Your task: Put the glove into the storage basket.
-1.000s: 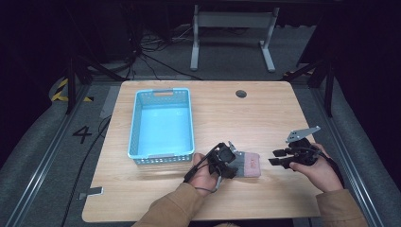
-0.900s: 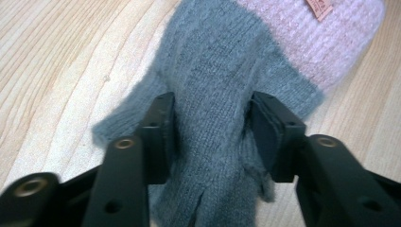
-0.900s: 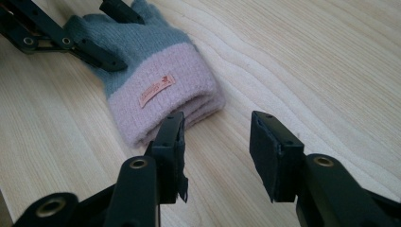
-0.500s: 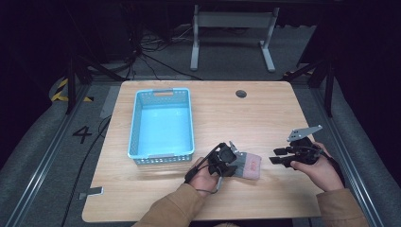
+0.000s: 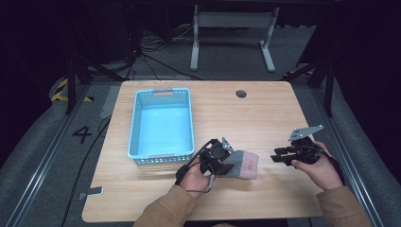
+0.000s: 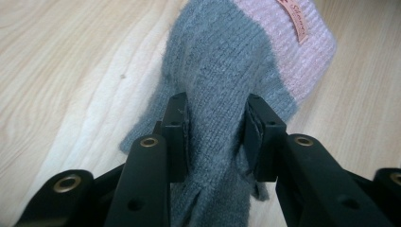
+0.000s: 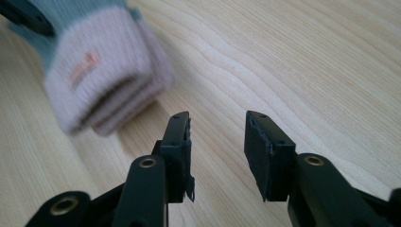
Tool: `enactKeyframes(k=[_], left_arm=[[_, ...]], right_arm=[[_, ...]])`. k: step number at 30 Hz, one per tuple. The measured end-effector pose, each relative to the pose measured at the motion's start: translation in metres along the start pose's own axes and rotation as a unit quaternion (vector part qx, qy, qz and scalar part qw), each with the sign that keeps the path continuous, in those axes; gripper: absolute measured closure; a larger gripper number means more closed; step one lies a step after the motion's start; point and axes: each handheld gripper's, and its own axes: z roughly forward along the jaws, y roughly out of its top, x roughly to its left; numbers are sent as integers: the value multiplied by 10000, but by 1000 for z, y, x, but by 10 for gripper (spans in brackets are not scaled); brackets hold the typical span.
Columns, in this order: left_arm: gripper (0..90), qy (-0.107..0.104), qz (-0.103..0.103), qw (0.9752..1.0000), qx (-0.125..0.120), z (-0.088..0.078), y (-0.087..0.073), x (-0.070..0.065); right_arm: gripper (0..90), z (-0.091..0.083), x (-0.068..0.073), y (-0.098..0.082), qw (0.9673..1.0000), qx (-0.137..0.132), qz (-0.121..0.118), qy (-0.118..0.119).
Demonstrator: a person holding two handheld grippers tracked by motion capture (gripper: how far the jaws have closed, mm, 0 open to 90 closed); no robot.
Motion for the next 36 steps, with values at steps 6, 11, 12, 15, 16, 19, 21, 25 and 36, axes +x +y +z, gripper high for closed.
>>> enactKeyframes(k=[6, 11, 12, 15, 16, 19, 21, 25, 36], left_arm=[[660, 102, -186, 9996, -162, -20, -8, 4], [660, 183, -249, 9992, -235, -37, -13, 7], [660, 183, -266, 9991, -260, -42, -15, 8], [660, 244, -293, 9988, -318, -57, -17, 11], [660, 255, -299, 9986, -342, -61, -18, 13], [660, 276, -332, 9984, -375, -68, -19, 16], [660, 319, -346, 9980, -413, -76, -20, 19], [660, 359, -373, 9976, -467, -86, -22, 25], [660, 474, -466, 9961, -575, -112, -26, 43]], right_arm=[[637, 6, -4, -2, 10000, -43, -48, -23], [637, 13, -5, -1, 10000, -81, -47, 25], [637, 15, -5, -1, 9999, -92, -45, 45], [636, 21, -5, 2, 9999, -67, -57, 98], [635, 22, -5, 3, 9999, -58, -70, 114], [635, 23, -4, 4, 9999, -74, -71, 119], [634, 23, -3, 4, 9999, -80, -67, 129], [634, 24, -4, 3, 9999, -101, -36, 129], [633, 22, -4, -1, 9998, -150, 36, 150]])
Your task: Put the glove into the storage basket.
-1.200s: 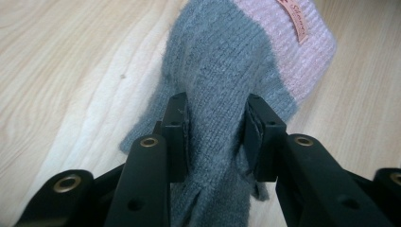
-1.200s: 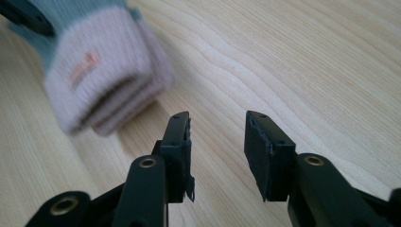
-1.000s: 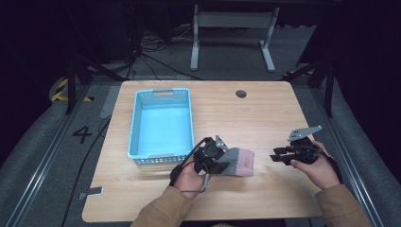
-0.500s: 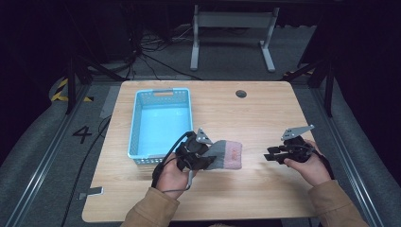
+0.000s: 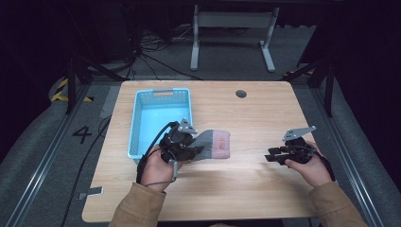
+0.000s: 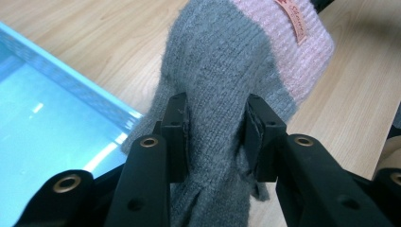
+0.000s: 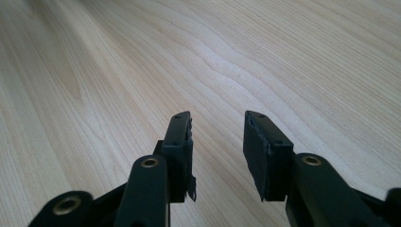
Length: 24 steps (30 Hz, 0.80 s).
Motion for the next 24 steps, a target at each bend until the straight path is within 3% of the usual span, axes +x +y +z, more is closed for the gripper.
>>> enactKeyframes(k=[8, 17, 24], left_arm=[[659, 236, -15, 9997, -63, -17, -4, 21], [659, 421, -324, 9984, -205, -29, -14, 55], [658, 563, -368, 9974, -243, -32, -20, 73]], right_arm=[[630, -2, 1, -4, 10000, -9, 31, -24], [627, -3, 2, -9, 10000, 10, 83, -54], [623, -6, 2, -13, 9999, -14, 116, -82]])
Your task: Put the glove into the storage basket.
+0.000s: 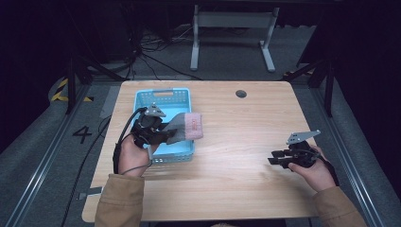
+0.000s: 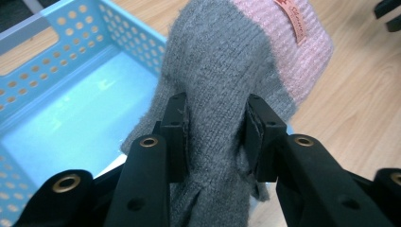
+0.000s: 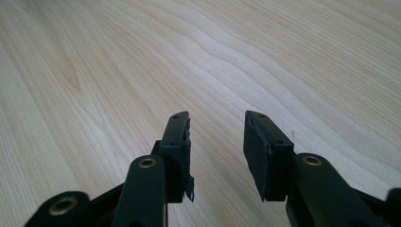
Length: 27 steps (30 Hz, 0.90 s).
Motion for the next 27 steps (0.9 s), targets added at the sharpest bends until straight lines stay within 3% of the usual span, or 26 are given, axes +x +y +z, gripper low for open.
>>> enactKeyframes(k=[6, 16, 27], left_arm=[[658, 74, -72, 9999, 80, 4, -3, 14], [657, 0, -292, 9992, 284, 12, -14, 43], [657, -89, -550, 9959, 719, 35, -24, 65]], right_arm=[[621, -2, 1, -3, 10000, 4, 15, -35], [618, -5, 2, -10, 9999, 15, 74, -66], [614, -8, 3, -15, 9999, 20, 103, -98]])
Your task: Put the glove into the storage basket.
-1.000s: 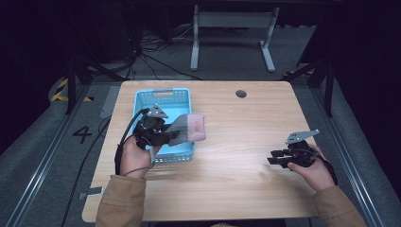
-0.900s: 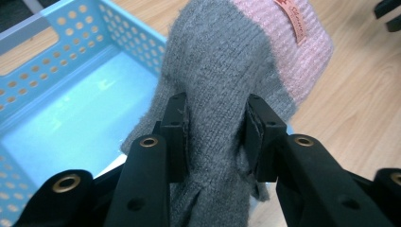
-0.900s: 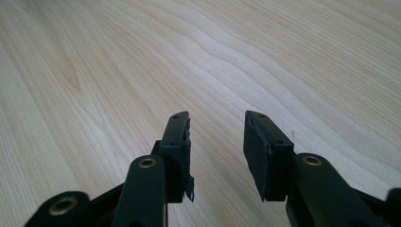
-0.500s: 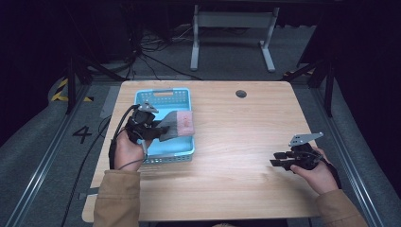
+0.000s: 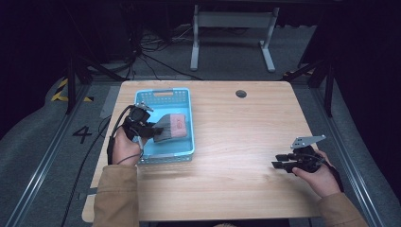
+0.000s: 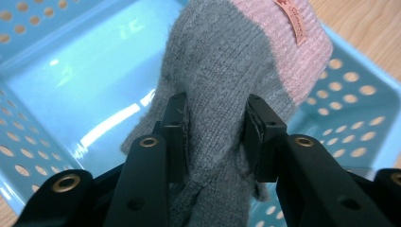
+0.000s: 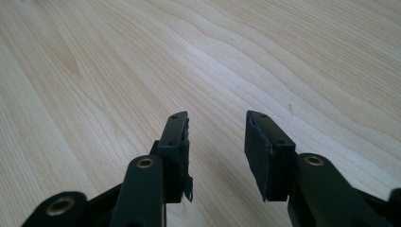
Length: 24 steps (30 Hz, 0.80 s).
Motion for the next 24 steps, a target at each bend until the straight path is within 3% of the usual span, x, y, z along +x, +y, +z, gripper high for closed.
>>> enactKeyframes(k=[14, 24], left_arm=[[655, 42, 26, 9985, 552, 28, 4, 5], [649, -14, -165, 9971, 738, 43, 4, 12]], right_arm=[[605, -6, 1, -9, 10000, -3, 78, -58], [599, -8, 1, -16, 9999, -1, 139, -90]])
